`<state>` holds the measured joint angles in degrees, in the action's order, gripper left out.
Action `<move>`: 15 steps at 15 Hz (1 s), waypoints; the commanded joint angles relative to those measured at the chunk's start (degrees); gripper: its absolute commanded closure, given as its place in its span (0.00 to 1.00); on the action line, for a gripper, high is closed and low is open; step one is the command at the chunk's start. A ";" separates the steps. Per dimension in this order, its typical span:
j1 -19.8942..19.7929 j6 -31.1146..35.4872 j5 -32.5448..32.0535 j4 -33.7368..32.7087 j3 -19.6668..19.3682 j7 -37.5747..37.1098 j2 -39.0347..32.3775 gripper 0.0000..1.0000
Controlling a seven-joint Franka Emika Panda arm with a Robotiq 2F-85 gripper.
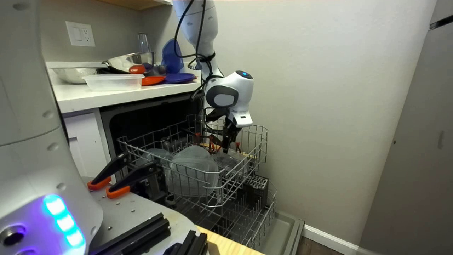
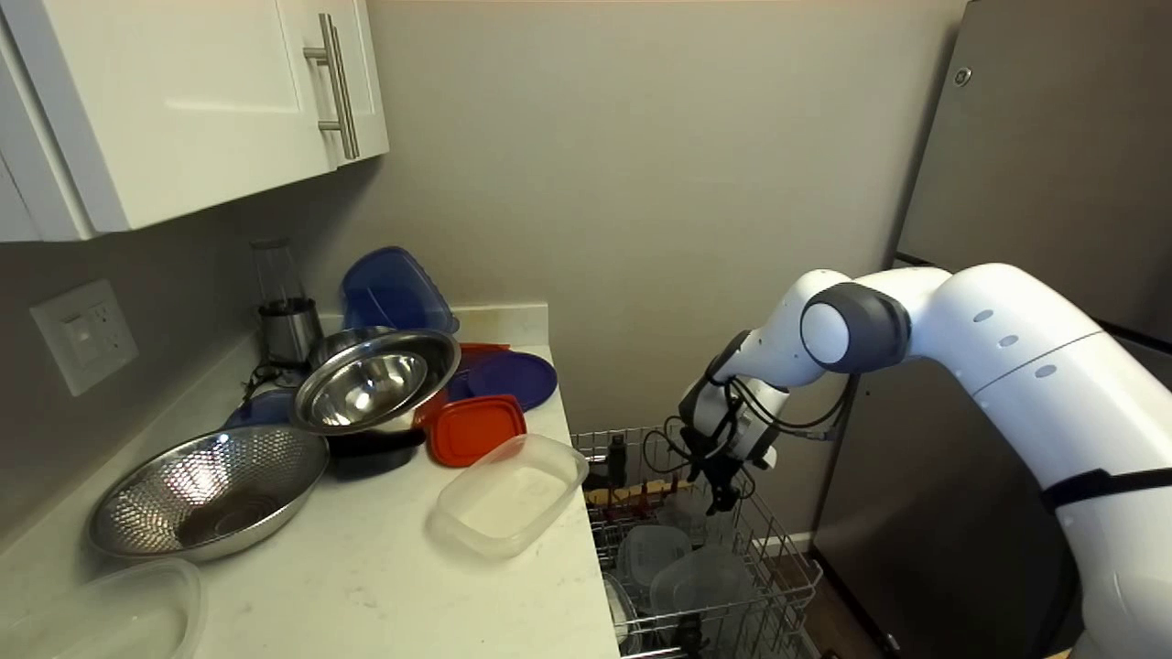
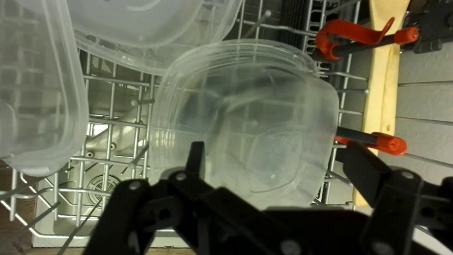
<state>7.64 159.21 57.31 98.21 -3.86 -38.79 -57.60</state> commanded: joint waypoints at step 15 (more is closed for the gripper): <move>1.13 1.11 -11.44 2.38 -2.80 -13.76 -1.38 0.00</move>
<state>9.05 159.23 48.19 101.08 -7.22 -50.28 -58.60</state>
